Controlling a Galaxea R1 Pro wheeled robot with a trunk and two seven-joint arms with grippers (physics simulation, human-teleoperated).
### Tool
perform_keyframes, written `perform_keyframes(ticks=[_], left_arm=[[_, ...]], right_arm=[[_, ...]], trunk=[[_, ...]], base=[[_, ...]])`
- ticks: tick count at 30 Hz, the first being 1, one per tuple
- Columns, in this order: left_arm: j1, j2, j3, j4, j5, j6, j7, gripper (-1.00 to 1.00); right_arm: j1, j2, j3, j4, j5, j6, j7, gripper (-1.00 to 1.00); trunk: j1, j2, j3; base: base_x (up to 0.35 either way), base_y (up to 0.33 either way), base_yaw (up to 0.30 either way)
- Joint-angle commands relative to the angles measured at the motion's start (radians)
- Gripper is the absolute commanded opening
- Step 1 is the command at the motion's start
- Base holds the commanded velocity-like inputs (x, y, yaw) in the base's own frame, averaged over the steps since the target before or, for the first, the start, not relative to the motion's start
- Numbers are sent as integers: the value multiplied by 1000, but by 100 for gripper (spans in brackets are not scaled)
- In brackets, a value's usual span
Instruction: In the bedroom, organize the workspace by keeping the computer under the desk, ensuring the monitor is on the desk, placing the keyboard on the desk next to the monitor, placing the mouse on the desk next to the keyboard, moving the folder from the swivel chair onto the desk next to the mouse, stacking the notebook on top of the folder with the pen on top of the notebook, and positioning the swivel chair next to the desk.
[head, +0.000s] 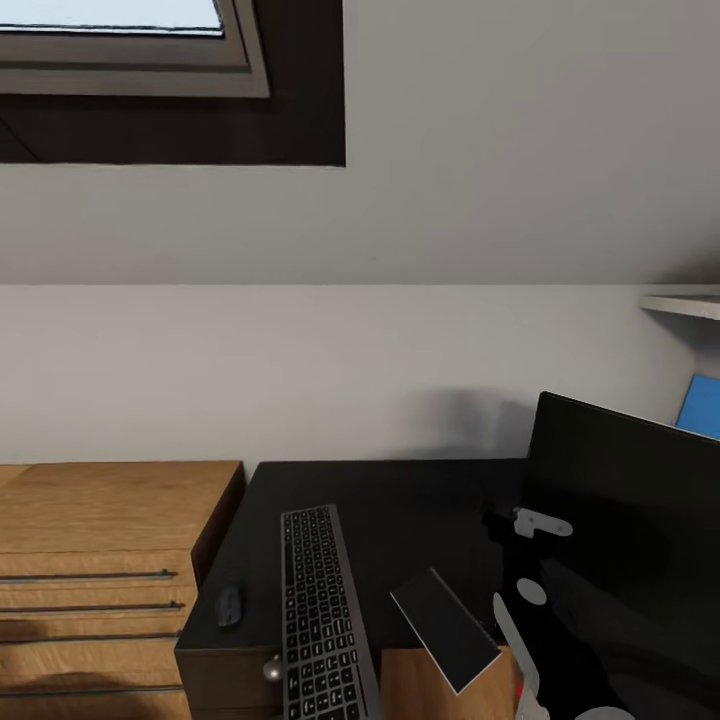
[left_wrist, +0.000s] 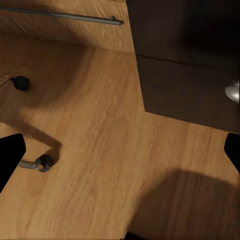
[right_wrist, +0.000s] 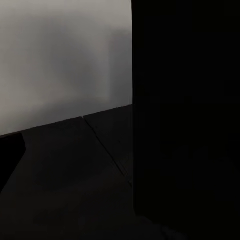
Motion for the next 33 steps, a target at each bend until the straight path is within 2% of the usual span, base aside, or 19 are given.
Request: perform_keyframes(ticks=[1,6,12,21,33], left_arm=[[0,0,-9,0,9,-3,5,100],[0,1,-8,0,9,-3,5,100],[0,1,-8,0,9,-3,5,100],[0,1,-8,0,9,-3,5,100],[0,0,-9,0,9,-6,5,100]], right_arm=[[-1,0,2,1,-8,-6,-2,100],[-1,0,2,1,-8,-6,-2,100],[-1,0,2,1,-7,-6,-2,100],[-1,0,2,1,-7,-6,-2,100],[-1,0,2,1,-7,-6,-2,100]], trunk=[[0,-1,-1],[0,-1,-1],[0,-1,-1],[0,-1,-1],[0,-1,-1]], base=[[0,0,-249],[0,0,-205],[10,0,-46],[256,0,-3],[99,-37,0]])
